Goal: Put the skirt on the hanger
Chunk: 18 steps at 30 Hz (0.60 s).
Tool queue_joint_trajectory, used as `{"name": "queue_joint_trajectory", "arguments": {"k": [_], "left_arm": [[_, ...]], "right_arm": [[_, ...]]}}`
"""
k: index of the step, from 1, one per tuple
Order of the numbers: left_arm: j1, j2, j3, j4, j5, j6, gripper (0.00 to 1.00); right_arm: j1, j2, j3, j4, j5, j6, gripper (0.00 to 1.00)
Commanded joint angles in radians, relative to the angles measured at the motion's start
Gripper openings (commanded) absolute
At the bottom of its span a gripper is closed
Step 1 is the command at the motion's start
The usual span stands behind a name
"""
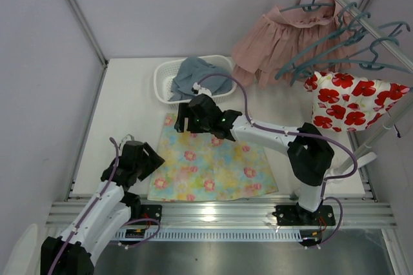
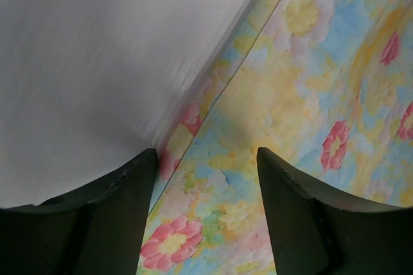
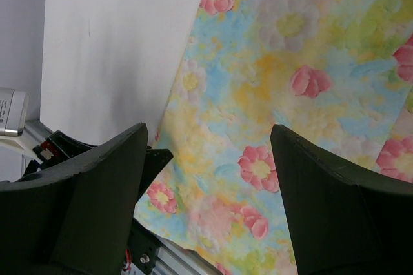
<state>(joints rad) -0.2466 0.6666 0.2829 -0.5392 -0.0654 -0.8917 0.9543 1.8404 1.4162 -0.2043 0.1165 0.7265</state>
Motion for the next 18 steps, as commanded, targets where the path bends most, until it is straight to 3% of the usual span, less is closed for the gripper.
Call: {"name": "queue_joint_trajectory", "arguments": {"k": [1,6,13,18], "left_arm": [[-0.003,0.031,-0.037,0.065,0.013,-0.016,0.68],[-0.003,0.061,-0.085,0.113,0.013,-0.007,0.61],[-0.003,-0.064,-0.123,0.104,0.025,0.005,0.46],[-0.008,-0.068,-0.134,0.116,0.032,0.017,0.40]], "right_arm": [[-0.003,0.010,0.044,0.019,0.026,0.036,0.82],[0.029,0.083,0.127,0.000,0.032,0.050,0.81],[0.084,0.313,0.398,-0.108,0.095,0.063,0.78],[0.107,0.469,0.575,-0.219,0.150,0.082,0.75]]}}
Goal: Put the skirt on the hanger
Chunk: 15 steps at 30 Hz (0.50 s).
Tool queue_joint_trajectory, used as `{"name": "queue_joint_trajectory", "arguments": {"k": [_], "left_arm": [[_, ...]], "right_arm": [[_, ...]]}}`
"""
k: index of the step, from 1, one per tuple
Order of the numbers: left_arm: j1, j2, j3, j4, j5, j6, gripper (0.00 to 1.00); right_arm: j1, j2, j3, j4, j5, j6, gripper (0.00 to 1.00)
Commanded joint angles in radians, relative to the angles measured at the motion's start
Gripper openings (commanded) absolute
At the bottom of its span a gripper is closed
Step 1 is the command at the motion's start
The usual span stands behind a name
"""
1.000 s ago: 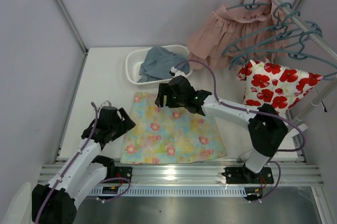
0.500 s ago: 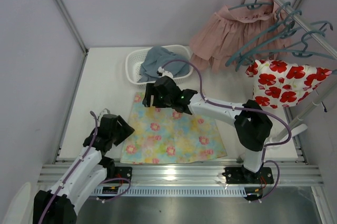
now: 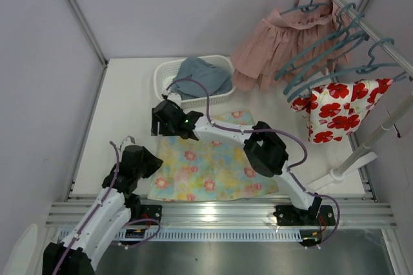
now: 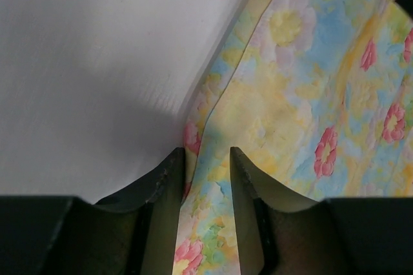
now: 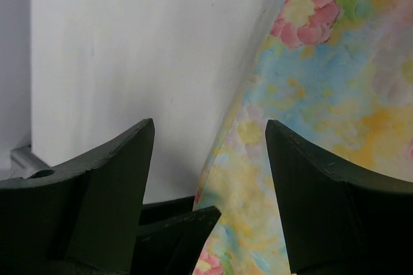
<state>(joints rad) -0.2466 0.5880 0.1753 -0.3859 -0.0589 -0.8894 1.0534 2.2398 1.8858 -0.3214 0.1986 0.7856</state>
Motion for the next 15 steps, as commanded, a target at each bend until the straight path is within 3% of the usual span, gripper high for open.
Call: {"name": "queue_joint_trajectory", "arguments": {"k": [1,7,15], "left_arm": [[-0.008,0.018,-0.025,-0.033,0.030,0.020,0.39],[-0.008,0.050,-0.017,-0.016,0.034,0.035,0.37],[-0.010,0.030,-0.022,-0.030,0.027,0.030,0.37]], "right_arm": [[0.010,0.092,0.134,-0.122,0.076,0.024,0.74],[0.023,0.211,0.321,-0.270,0.143,0.007,0.70],[0.028,0.274,0.374,-0.298,0.165,0.000,0.63]]}}
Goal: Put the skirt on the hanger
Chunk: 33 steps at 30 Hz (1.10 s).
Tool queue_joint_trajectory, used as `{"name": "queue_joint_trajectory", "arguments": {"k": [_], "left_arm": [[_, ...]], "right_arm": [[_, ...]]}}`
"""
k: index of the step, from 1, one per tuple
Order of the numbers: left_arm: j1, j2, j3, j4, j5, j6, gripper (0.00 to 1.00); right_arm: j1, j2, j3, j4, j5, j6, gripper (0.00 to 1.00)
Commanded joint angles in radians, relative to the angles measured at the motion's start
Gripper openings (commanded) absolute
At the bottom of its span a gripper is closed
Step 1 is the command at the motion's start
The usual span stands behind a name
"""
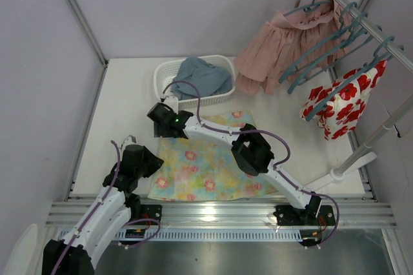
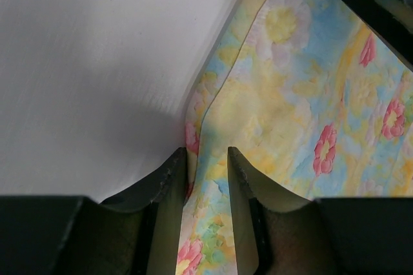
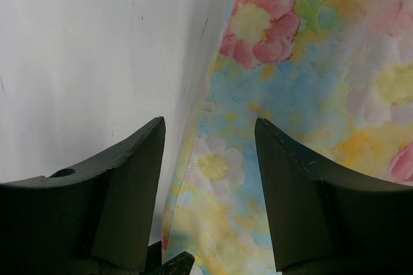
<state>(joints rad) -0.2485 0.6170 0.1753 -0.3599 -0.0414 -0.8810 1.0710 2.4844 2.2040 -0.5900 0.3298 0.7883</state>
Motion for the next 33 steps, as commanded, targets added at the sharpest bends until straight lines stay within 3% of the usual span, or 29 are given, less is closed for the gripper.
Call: {"name": "queue_joint_trajectory", "arguments": {"k": [1,11,15,17,22,30,33], "left_arm": [[-0.008,0.000,-0.022,-0.054,0.009,0.022,0.37],[-0.009,-0.002,-0.019,-0.057,0.008,0.022,0.37],[-0.009,0.000,-0.020,-0.056,0.005,0.024,0.37],[-0.011,0.000,-0.020,-0.056,0.006,0.025,0.36],[-0.011,0.004,-0.010,-0.053,0.002,0.027,0.33],[-0.011,0.004,-0.019,-0.057,-0.005,0.027,0.27],[-0.011,0.009,-0.017,-0.060,-0.011,0.027,0.17]], "right_arm": [[0.012,0.039,0.063,-0.030,0.035,0.000,0.62],[0.009,0.114,0.174,-0.045,0.009,-0.017,0.50],[0.000,0.136,0.186,-0.045,-0.020,-0.014,0.30],[-0.002,0.137,0.184,-0.042,-0.028,-0.012,0.27],[-0.005,0.133,0.184,-0.039,-0.037,-0.020,0.00],[-0.002,0.073,0.142,0.012,-0.037,-0.044,0.00],[-0.002,0.009,0.079,0.062,-0.040,-0.055,0.00]]}}
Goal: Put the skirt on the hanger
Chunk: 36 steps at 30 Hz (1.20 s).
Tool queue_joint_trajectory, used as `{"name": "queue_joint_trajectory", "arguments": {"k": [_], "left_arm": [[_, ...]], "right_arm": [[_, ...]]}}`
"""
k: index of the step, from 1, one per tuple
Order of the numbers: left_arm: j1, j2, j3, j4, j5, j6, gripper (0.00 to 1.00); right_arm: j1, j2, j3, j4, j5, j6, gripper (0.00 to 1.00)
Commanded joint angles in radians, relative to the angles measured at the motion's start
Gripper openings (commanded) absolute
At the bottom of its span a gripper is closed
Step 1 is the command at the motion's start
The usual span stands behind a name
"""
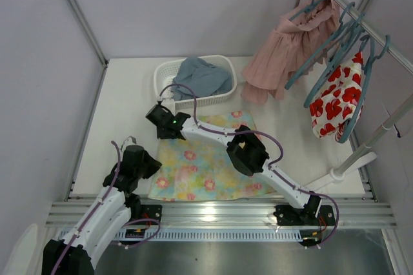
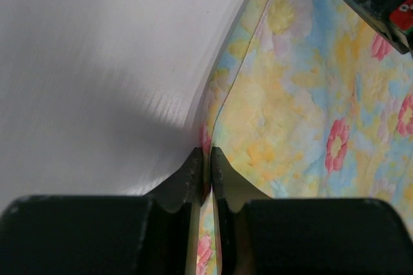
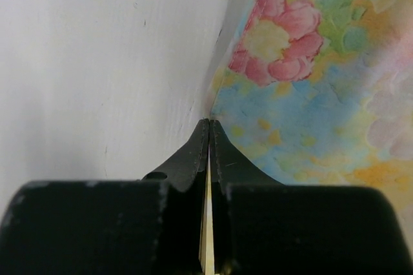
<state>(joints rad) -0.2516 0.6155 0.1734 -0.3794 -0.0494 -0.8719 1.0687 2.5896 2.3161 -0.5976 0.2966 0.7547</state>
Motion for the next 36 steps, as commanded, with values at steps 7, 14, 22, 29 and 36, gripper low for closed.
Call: {"name": "queue_joint_trajectory", "arguments": {"k": [7,14,22,29,36], "left_arm": [[-0.008,0.038,-0.015,-0.035,-0.007,0.027,0.00],[-0.061,-0.028,0.038,-0.075,-0.055,0.017,0.00],[-0.185,-0.022,0.224,-0.200,-0.156,0.011,0.00],[-0.359,0.010,0.393,-0.297,-0.250,-0.019,0.00],[-0.649,0.211,0.527,-0.329,-0.415,-0.174,0.00]], "right_arm": [[-0.003,-0.216,-0.161,0.173,-0.024,-0.031,0.00],[-0.010,-0.270,-0.239,0.214,-0.047,-0.037,0.00],[-0.041,-0.382,-0.371,0.271,-0.057,-0.061,0.00],[-0.085,-0.474,-0.504,0.318,-0.103,-0.078,0.00],[-0.142,-0.597,-0.650,0.334,-0.149,-0.133,0.00]]}}
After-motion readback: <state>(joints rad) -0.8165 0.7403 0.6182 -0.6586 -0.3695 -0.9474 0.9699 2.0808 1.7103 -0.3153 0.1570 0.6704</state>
